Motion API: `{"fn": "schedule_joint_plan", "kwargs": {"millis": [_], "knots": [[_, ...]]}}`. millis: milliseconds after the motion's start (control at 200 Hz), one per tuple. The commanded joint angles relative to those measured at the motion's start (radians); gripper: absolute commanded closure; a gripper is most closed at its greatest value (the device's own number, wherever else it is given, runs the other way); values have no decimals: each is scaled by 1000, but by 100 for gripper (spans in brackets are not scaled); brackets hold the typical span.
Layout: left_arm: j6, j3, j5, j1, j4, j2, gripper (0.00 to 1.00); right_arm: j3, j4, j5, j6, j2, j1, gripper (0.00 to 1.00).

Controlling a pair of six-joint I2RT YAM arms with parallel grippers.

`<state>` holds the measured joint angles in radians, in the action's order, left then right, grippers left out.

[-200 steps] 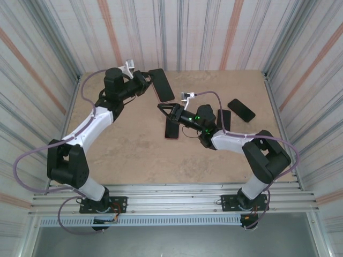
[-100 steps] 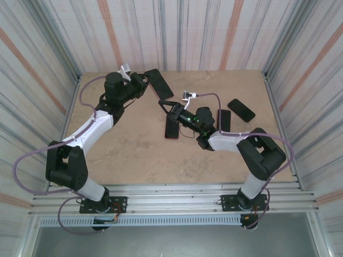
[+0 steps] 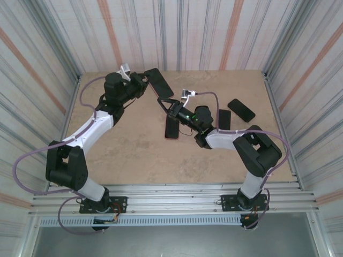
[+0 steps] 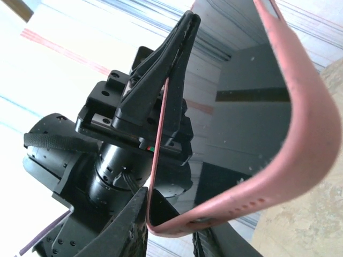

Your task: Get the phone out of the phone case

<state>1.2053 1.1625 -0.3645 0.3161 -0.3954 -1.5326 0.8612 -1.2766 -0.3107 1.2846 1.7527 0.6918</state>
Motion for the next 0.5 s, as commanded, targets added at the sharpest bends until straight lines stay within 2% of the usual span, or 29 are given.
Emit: {"fn": "schedule_joint_plan", "kwargs": {"millis": [0,125,491], "knots": [[28,5,-10,5,-94,38,100,34,-25,-10,16,17,-11,81],[38,10,-13,2,-86,40,100,31,-11,-28,10,18,-13,88],[102,34,-115,-19,-57,90,100,8,180,-83,-97,-30,-68,93]]}}
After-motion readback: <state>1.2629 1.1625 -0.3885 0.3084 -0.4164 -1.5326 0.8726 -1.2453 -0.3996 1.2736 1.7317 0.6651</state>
